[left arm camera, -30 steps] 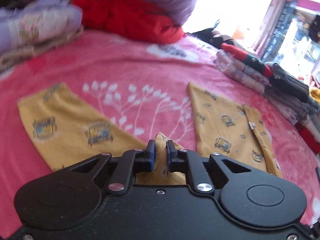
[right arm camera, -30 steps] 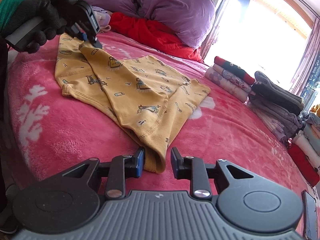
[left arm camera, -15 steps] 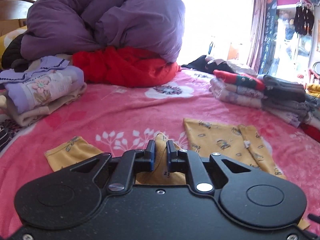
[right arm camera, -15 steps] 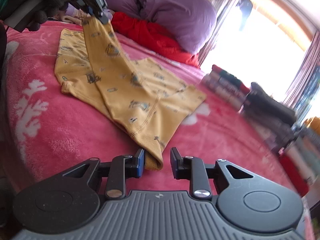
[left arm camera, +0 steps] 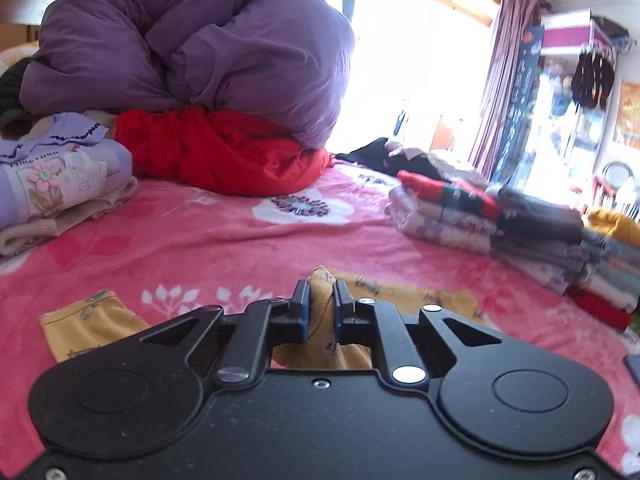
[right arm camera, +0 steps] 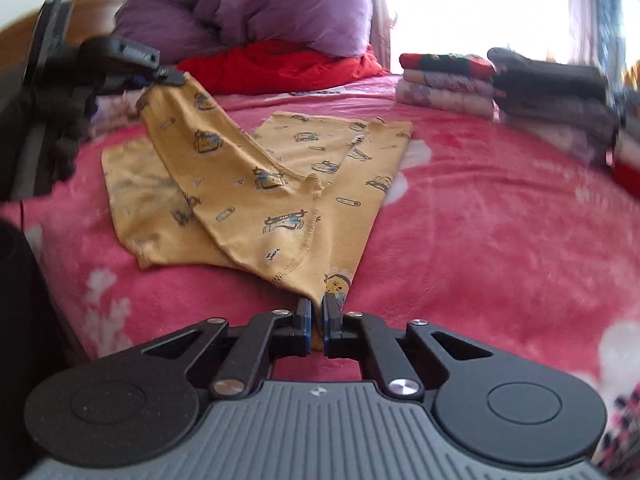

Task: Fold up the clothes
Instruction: 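Grasp the yellow garment's leg end with the left tool and lift it over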

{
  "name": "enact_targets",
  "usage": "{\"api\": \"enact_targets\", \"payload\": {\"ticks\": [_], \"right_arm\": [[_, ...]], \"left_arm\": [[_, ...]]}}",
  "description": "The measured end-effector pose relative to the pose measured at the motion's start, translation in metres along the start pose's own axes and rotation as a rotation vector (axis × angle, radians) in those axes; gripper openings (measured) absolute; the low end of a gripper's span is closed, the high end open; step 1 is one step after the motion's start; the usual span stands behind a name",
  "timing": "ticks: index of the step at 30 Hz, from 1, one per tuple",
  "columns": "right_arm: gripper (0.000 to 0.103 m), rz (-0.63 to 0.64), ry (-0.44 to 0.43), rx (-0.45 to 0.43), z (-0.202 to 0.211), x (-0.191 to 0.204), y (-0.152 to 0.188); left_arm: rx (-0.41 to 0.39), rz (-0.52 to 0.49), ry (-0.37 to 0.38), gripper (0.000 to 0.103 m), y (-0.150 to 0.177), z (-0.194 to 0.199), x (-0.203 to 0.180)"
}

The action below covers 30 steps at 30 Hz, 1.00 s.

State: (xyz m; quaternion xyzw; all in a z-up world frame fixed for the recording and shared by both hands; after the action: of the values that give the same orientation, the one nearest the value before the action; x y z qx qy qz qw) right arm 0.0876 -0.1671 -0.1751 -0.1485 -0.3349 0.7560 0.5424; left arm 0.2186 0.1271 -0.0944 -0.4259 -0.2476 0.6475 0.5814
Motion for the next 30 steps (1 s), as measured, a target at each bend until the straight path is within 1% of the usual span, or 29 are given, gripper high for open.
{"api": "enact_targets", "payload": {"ticks": [1, 3, 4, 6, 7, 8, 10, 12, 14, 16, 19, 20, 21, 22, 23, 24, 25, 26, 28, 30], "right_arm": [[0.008, -0.03, -0.012, 0.012, -0.001, -0.002, 0.001], [0.01, 0.005, 0.038, 0.033, -0.004, 0.002, 0.005], [0.015, 0.044, 0.066, 0.029, -0.004, 0.006, 0.006], [0.017, 0.163, 0.131, 0.009, -0.003, 0.018, 0.008], [0.02, 0.229, 0.163, 0.001, -0.003, 0.026, 0.01], [0.025, 0.285, 0.182, 0.019, -0.008, 0.032, 0.014], [0.025, 0.354, 0.224, 0.059, -0.013, 0.036, 0.02], [0.025, 0.409, 0.233, 0.06, -0.002, 0.043, 0.02], [0.027, 0.447, 0.229, 0.051, 0.01, 0.048, 0.019], [0.026, 0.428, 0.191, 0.017, 0.02, 0.049, 0.015], [0.026, 0.367, 0.143, -0.1, 0.03, 0.046, -0.003], [0.026, 0.319, 0.129, -0.124, 0.029, 0.04, -0.01], [0.026, 0.248, 0.094, -0.136, 0.024, 0.032, -0.015], [0.026, 0.17, 0.051, -0.123, 0.015, 0.022, -0.019], [0.028, 0.118, 0.022, -0.079, 0.003, 0.014, -0.018], [0.028, 0.111, -0.009, -0.029, -0.008, 0.012, -0.015], [0.029, 0.145, -0.023, 0.026, -0.019, 0.014, -0.007], [0.029, 0.199, 0.013, 0.054, -0.025, 0.019, 0.001], [0.031, 0.278, 0.064, 0.03, -0.02, 0.031, 0.004], [0.029, 0.342, 0.104, -0.006, -0.009, 0.043, 0.004]], "left_arm": [[0.0, 0.004, 0.004, 0.009, -0.001, 0.0, 0.0], [0.001, 0.01, 0.013, 0.009, -0.001, -0.001, 0.0], [0.002, 0.012, 0.02, 0.009, -0.001, -0.001, 0.0], [-0.006, 0.014, 0.018, 0.009, -0.003, 0.001, 0.0], [-0.01, 0.02, 0.024, 0.009, -0.004, 0.001, 0.001], [-0.009, 0.027, 0.03, 0.009, -0.005, 0.001, 0.002], [0.003, 0.032, 0.026, 0.009, -0.003, -0.002, 0.003], [0.014, 0.032, 0.021, 0.009, -0.001, -0.005, 0.004], [0.011, 0.032, 0.027, 0.009, -0.001, -0.005, 0.004], [-0.002, 0.034, 0.042, 0.009, -0.003, -0.003, 0.003], [-0.012, 0.038, 0.057, 0.009, -0.006, -0.002, 0.001], [-0.015, 0.038, 0.06, 0.009, -0.007, -0.002, 0.0], [-0.019, 0.038, 0.065, 0.009, -0.008, -0.002, -0.001], [-0.025, 0.037, 0.07, 0.009, -0.01, -0.002, -0.003], [-0.033, 0.036, 0.078, 0.009, -0.013, -0.002, -0.005], [-0.042, 0.034, 0.086, 0.009, -0.016, -0.003, -0.007], [-0.05, 0.032, 0.094, 0.009, -0.018, -0.003, -0.009], [-0.053, 0.029, 0.101, 0.009, -0.02, -0.005, -0.011], [-0.052, 0.01, 0.106, 0.009, -0.021, -0.01, -0.016], [-0.048, -0.014, 0.1, 0.009, -0.022, -0.015, -0.02]]}}
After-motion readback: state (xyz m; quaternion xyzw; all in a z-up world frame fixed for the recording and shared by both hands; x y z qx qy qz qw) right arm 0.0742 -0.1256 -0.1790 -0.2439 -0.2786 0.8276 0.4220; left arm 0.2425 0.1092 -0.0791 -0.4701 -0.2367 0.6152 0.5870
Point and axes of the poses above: each gripper's, at about its wrist camera, not at the fingertips, and z roughly against the way its jaws point, x to its left, y to its underside, the point moved 6 cm from there along -z, roughly the way its jaws point, and after that the axes turned 10 degrees about x, right-handed, at the moved point
